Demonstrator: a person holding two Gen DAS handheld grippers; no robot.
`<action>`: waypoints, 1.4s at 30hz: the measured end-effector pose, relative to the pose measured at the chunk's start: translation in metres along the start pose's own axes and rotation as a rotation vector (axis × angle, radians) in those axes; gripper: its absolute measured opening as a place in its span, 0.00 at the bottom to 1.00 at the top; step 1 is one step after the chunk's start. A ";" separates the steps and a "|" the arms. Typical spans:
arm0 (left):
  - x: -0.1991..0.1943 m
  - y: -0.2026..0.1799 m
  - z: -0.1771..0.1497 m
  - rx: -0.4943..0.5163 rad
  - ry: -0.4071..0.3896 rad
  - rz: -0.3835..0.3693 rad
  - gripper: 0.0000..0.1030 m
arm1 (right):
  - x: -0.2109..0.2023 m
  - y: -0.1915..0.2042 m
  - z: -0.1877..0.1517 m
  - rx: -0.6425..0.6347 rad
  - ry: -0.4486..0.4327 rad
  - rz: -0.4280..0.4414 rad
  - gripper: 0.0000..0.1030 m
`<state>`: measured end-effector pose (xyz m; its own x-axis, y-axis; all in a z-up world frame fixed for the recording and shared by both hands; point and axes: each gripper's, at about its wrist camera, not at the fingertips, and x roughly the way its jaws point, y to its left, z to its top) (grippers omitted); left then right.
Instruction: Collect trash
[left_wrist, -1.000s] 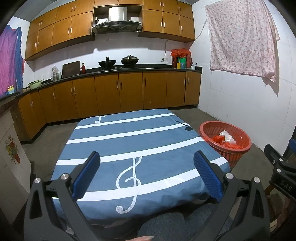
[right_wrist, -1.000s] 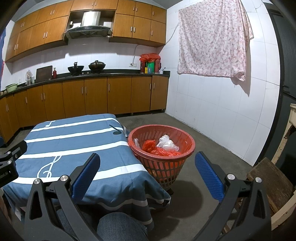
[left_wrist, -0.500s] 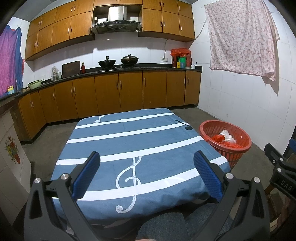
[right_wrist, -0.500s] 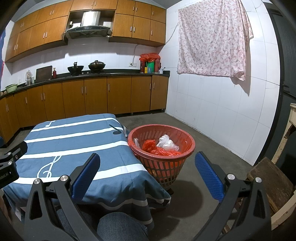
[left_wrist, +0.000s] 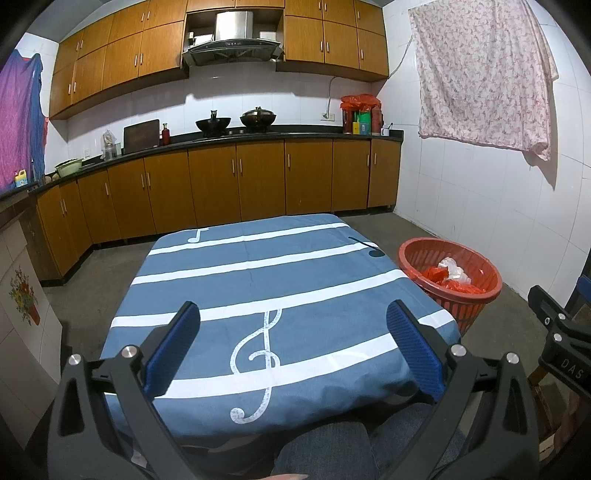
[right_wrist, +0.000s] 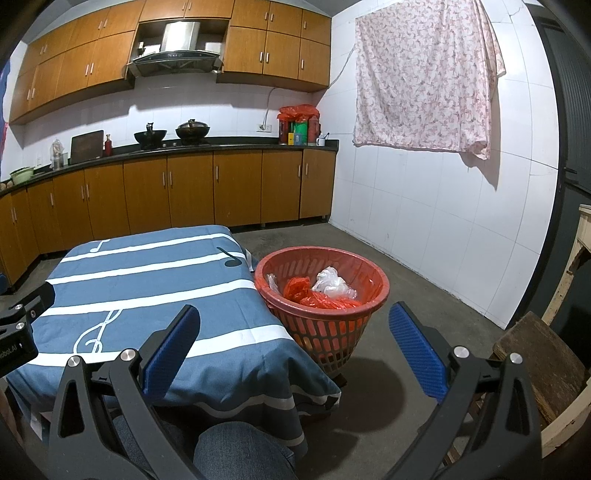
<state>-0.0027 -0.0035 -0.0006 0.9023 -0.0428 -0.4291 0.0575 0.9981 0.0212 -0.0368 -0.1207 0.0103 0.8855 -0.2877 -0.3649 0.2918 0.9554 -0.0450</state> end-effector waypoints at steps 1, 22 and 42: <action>0.000 0.000 0.000 0.000 0.001 -0.001 0.96 | 0.000 0.000 0.000 0.000 0.000 0.000 0.98; 0.002 0.000 -0.004 0.000 0.006 -0.003 0.96 | 0.000 -0.001 0.001 0.000 0.001 0.000 0.98; 0.006 0.001 -0.010 -0.010 0.025 -0.007 0.96 | 0.000 -0.001 0.002 0.000 0.003 0.001 0.98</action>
